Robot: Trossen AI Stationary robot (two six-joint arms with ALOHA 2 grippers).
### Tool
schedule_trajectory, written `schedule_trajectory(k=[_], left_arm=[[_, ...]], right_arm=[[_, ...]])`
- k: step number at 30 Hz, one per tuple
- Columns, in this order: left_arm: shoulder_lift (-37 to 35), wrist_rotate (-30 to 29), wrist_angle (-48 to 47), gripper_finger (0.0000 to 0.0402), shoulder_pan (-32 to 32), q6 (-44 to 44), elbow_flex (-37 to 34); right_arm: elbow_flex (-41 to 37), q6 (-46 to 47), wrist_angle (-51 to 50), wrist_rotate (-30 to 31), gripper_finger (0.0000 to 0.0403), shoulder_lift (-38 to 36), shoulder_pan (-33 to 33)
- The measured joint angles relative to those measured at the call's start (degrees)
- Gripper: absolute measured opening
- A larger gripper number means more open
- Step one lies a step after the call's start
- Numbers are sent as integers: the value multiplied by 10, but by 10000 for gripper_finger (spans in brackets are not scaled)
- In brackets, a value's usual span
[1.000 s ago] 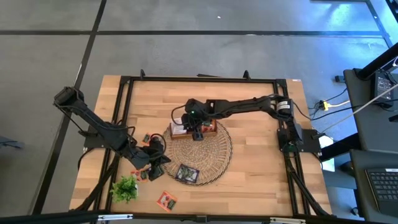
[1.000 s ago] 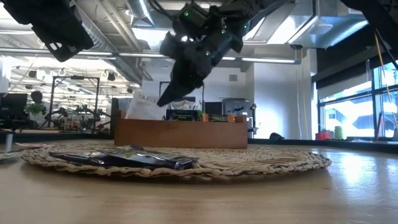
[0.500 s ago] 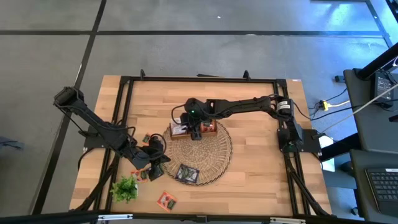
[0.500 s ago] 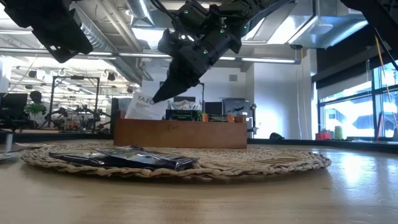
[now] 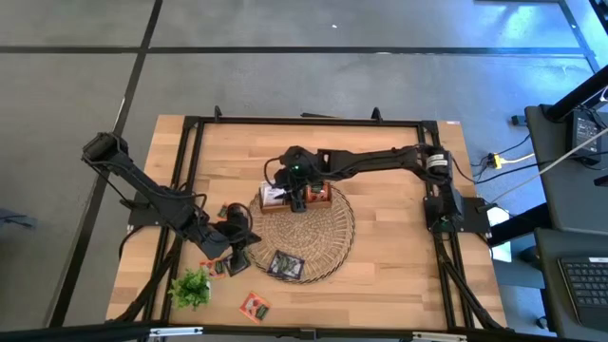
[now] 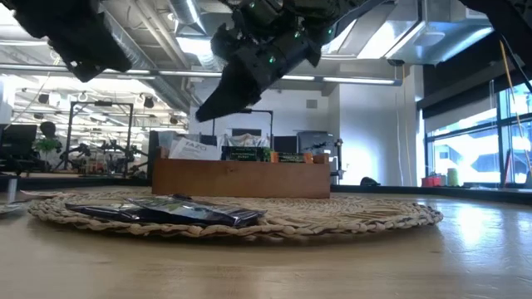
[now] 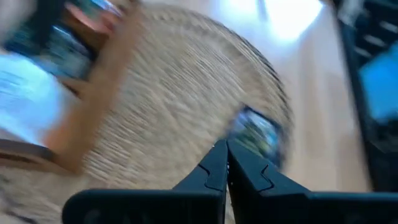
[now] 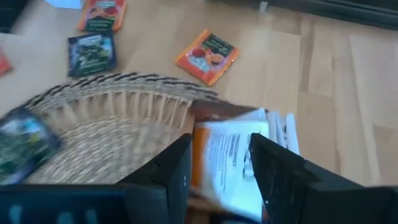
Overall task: Pick & Place Tea
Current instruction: Put the white tea bag into the left slot of the wooden organizer
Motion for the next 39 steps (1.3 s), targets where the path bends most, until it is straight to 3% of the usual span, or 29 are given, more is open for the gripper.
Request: schedule_trajectory(k=[2, 4, 7, 11, 15, 20, 27, 39], left_arm=[[0, -59, 0, 2, 4, 0, 0], [0, -83, 0, 2, 20, 12, 0], [1, -60, 8, 2, 59, 54, 0], [13, -10, 18, 2, 134, 124, 1], [26, 53, 17, 2, 205, 192, 1], [49, 83, 17, 2, 264, 246, 1], [84, 87, 16, 2, 304, 248, 1], [110, 105, -24, 2, 313, 155, 0]], right_arm=[[1, 2, -32, -1, 164, -19, 4], [1, 17, -85, -2, 164, -39, 10], [-14, 24, -142, -11, 165, -65, 25], [-88, 57, -130, -1, 165, -117, 45], [-184, 101, -75, 79, 165, -185, 73], [-278, 149, -1, 158, 165, -272, 114], [-355, 169, 53, 205, 165, -341, 146], [-372, 168, 63, 216, 165, -348, 150]])
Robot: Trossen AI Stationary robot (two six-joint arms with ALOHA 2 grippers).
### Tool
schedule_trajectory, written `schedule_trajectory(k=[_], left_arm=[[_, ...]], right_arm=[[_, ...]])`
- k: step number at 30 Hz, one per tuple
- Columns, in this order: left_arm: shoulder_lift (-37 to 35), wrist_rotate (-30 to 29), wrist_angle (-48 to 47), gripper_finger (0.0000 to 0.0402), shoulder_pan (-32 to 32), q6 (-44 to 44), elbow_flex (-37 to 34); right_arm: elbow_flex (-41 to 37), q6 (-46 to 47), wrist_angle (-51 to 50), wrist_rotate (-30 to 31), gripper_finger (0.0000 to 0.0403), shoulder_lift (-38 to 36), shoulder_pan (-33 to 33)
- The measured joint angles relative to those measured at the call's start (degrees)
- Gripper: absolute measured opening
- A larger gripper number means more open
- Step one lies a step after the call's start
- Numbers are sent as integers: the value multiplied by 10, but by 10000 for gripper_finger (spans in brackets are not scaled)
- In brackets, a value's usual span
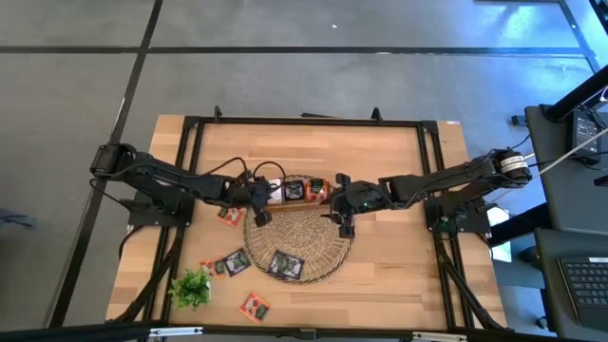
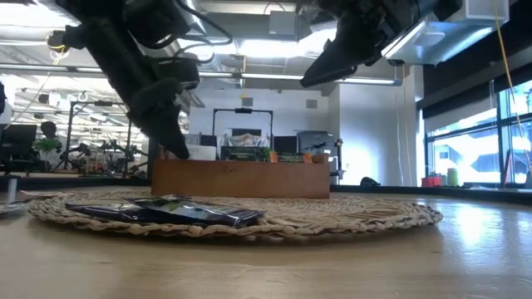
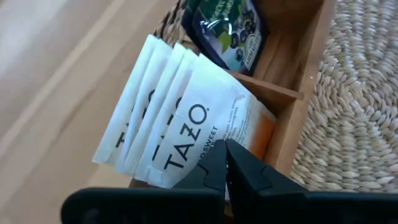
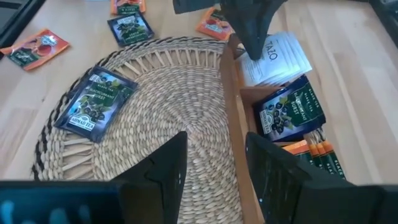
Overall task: Pick & Place Tea
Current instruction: Put the white tea bag into the left slot of the wooden organizer, then put the right violet tea bag into the middle slot of the wooden organizer
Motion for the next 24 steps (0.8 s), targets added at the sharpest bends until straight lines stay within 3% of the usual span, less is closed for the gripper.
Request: schedule_trajectory(k=[7, 13, 20, 24], left_arm=[[-3, 19, 0, 2, -3, -20, 0], [-18, 27, -11, 2, -3, 17, 32], [-25, 158, 43, 2, -50, 75, 51], [4, 160, 81, 2, -105, 30, 52]], right_arm=[[0, -1, 2, 0, 165, 0, 0], [0, -1, 2, 0, 165, 0, 0], [0, 1, -2, -13, 165, 5, 3], [0, 14, 22, -16, 165, 26, 11]])
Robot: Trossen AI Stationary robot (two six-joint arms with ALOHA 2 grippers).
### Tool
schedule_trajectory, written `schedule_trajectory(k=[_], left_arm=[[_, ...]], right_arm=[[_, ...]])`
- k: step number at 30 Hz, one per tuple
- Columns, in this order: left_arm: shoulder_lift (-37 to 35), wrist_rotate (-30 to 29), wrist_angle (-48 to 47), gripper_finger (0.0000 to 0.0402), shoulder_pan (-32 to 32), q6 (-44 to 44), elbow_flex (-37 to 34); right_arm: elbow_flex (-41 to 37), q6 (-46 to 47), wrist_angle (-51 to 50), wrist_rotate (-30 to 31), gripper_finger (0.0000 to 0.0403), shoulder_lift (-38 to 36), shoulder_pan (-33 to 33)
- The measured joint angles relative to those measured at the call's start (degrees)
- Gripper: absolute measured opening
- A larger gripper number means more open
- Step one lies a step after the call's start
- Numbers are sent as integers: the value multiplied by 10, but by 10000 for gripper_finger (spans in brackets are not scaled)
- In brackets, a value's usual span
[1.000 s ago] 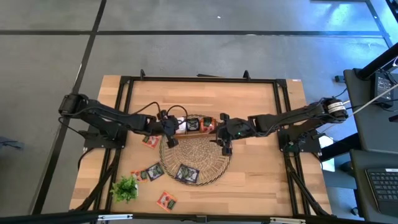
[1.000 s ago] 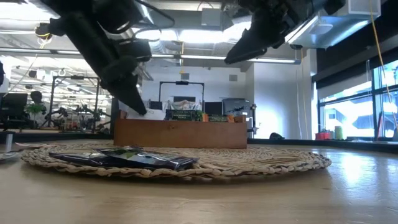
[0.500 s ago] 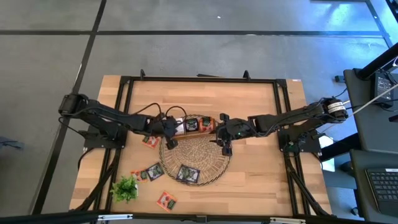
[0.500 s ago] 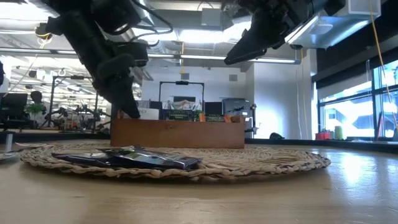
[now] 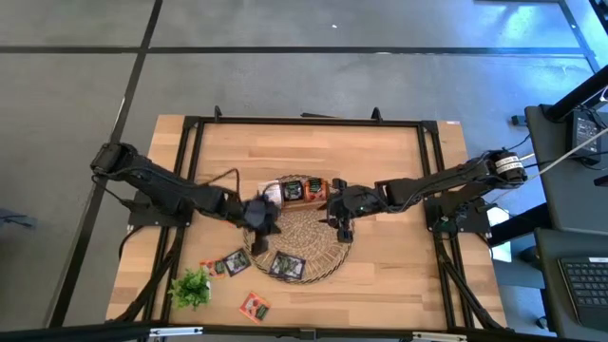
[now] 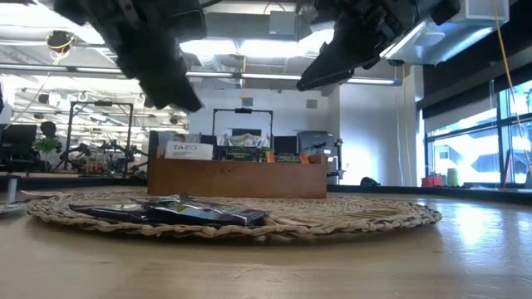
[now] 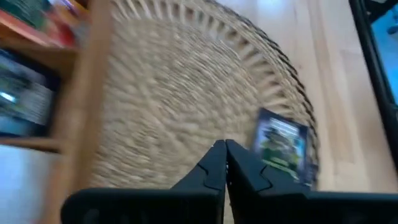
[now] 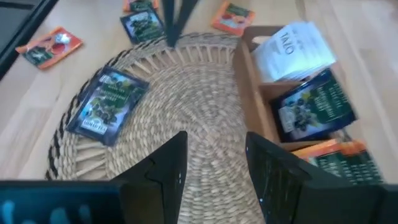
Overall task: Pick & Place Tea
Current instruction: Put the right violet tea bag into the middle slot of the wooden organizer
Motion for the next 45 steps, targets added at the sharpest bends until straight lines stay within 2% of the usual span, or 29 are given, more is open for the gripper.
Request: schedule_trajectory(k=[5, 9, 15, 19, 26, 36, 45], left_arm=[[69, -4, 66, 2, -56, -50, 0], [134, 3, 148, 2, -86, -50, 0], [185, 2, 204, 2, -114, -60, 0], [192, 1, 200, 2, -115, -104, 0], [192, -6, 201, 2, -114, -112, 0], [192, -42, 245, 2, -114, -185, 0], [192, -59, 253, 2, -114, -239, 0]], right_arm=[[0, 15, 46, -17, 165, 51, 21], [0, 15, 82, -65, 165, 93, 37], [0, 15, 157, -131, 165, 147, 59], [0, 12, 212, -130, 165, 189, 75], [8, -1, 307, -126, 165, 262, 91], [55, -36, 313, -124, 165, 337, 91], [66, -32, 314, -126, 165, 353, 91]])
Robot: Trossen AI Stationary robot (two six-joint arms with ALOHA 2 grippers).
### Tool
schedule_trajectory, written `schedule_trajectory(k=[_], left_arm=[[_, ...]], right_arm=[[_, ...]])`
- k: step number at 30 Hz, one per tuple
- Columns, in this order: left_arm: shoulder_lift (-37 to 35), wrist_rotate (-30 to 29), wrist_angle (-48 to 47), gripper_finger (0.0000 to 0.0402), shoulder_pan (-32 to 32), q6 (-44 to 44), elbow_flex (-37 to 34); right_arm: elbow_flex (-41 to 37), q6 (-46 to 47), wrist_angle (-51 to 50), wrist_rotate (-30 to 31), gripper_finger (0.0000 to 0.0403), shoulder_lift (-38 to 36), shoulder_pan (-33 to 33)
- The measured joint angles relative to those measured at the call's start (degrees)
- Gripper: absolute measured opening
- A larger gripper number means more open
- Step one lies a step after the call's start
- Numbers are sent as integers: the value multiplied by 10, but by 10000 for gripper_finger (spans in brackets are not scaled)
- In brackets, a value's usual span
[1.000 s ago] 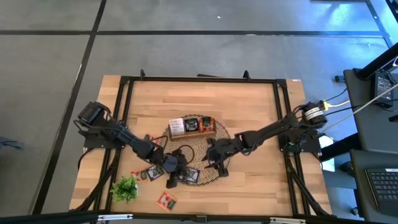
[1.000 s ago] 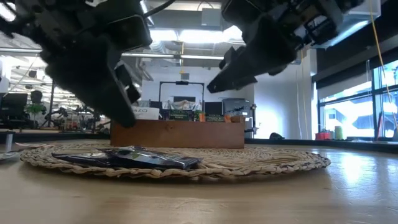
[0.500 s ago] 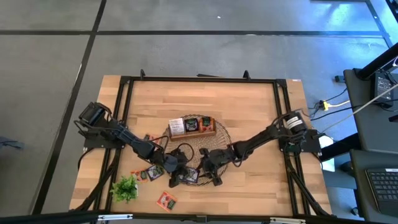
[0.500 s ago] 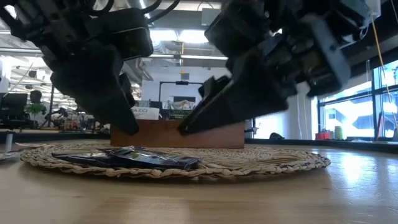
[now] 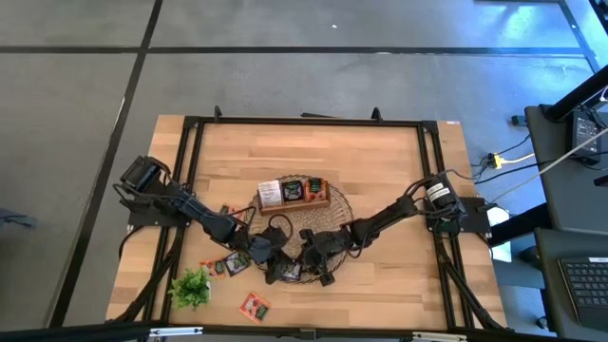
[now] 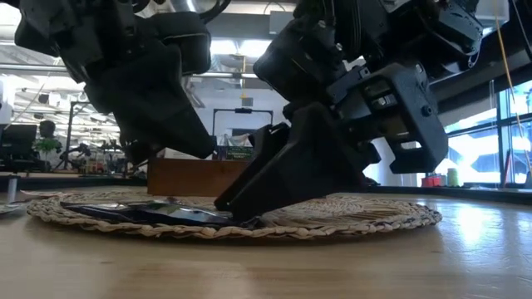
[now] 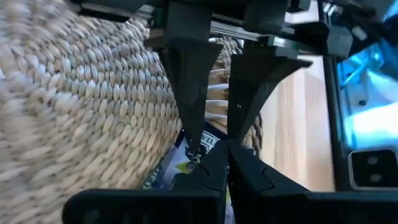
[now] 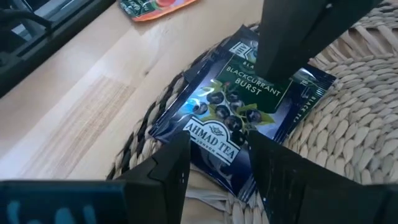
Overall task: Pick & Place Tea
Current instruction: Put the right violet tea bag into the middle slot of the wooden organizer
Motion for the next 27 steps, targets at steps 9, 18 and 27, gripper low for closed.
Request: schedule_trajectory(k=[9, 18, 27], left_arm=[[0, 43, -4, 61, -2, -140, 0], [0, 42, -35, 155, 1, -239, 0], [-12, 61, -58, 186, 1, -336, 0]], right_arm=[[0, 17, -9, 0, 165, 0, 1], [0, 17, -11, 2, 165, 0, 2], [-1, 17, -12, 2, 165, 0, 2]])
